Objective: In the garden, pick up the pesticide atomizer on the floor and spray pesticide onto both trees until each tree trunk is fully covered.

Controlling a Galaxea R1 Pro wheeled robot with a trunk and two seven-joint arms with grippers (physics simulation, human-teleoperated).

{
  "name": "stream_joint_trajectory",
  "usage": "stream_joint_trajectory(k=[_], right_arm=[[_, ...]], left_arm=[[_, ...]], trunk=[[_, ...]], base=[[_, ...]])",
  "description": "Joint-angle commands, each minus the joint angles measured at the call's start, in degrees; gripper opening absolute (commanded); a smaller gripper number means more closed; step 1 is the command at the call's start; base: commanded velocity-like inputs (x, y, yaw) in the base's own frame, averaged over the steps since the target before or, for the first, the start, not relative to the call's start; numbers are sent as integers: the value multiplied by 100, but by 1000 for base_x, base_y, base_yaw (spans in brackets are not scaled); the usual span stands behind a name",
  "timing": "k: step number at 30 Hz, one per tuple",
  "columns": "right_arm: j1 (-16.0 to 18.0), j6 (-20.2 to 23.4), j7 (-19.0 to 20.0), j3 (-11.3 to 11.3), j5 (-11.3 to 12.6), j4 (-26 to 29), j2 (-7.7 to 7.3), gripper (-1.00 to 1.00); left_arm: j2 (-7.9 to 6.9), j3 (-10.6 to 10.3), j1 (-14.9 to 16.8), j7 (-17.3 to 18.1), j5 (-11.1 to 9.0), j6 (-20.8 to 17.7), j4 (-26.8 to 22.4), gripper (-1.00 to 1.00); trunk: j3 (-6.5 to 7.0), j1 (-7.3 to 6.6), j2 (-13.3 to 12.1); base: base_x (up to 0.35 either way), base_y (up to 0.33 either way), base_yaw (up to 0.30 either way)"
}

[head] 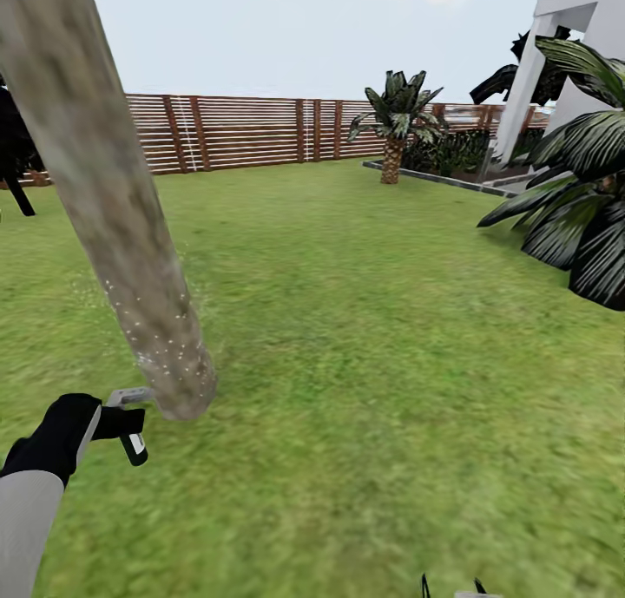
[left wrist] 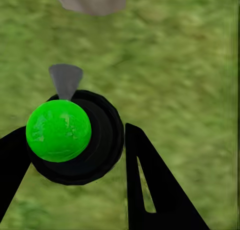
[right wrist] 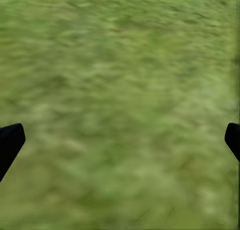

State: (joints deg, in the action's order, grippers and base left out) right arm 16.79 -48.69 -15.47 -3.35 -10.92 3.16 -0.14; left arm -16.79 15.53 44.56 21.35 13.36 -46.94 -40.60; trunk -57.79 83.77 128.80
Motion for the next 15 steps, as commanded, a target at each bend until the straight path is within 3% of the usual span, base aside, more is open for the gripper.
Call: stream_joint_trajectory(k=[1, 11, 15], right_arm=[[0, 0, 0, 0, 0, 0, 3, 100], [0, 0, 0, 0, 2, 0, 5, 100], [0, 0, 0, -1, -2, 0, 4, 100]], left_arm=[[0, 0, 0, 0, -1, 0, 0, -100], [8, 1, 0, -5, -1, 0, 0, -100], [9, 2, 0, -6, -1, 0, 0, -100]], trunk=[[0, 0, 0], [0, 0, 0], [0, 0, 0]], base=[[109, -272, 145], [15, -272, 255], [0, -272, 65]])
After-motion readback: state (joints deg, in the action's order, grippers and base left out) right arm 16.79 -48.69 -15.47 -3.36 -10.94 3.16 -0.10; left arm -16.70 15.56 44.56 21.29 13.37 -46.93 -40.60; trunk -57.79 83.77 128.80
